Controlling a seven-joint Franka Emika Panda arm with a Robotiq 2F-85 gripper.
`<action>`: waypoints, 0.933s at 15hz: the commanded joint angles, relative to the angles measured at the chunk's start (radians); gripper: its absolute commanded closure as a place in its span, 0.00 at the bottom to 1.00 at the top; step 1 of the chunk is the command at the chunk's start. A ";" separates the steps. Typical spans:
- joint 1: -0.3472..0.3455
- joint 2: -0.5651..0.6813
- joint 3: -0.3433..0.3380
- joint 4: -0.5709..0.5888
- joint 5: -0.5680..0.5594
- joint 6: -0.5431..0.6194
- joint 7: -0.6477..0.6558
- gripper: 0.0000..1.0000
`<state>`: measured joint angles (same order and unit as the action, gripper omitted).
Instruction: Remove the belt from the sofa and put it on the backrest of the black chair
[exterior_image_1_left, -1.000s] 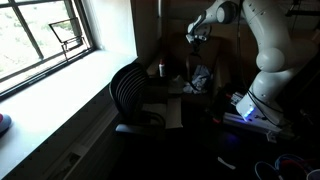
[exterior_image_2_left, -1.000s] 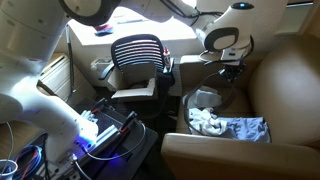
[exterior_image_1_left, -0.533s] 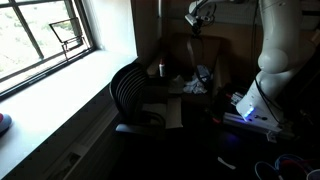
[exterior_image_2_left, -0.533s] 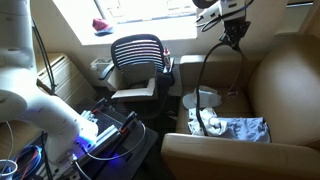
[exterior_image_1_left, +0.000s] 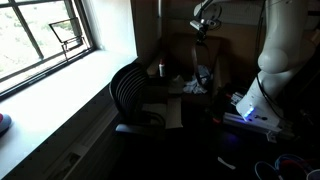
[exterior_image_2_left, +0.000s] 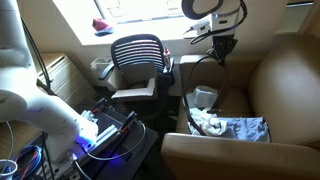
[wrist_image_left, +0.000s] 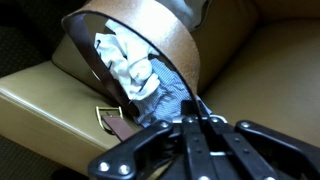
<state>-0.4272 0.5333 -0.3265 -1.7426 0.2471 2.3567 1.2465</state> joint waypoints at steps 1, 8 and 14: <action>0.094 0.005 -0.068 0.140 -0.131 0.000 0.065 0.99; 0.311 0.008 -0.093 0.388 -0.495 -0.018 0.186 0.99; 0.454 -0.035 -0.013 0.435 -0.541 0.106 0.103 0.99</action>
<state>0.0087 0.5250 -0.3833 -1.2886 -0.2984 2.3831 1.4138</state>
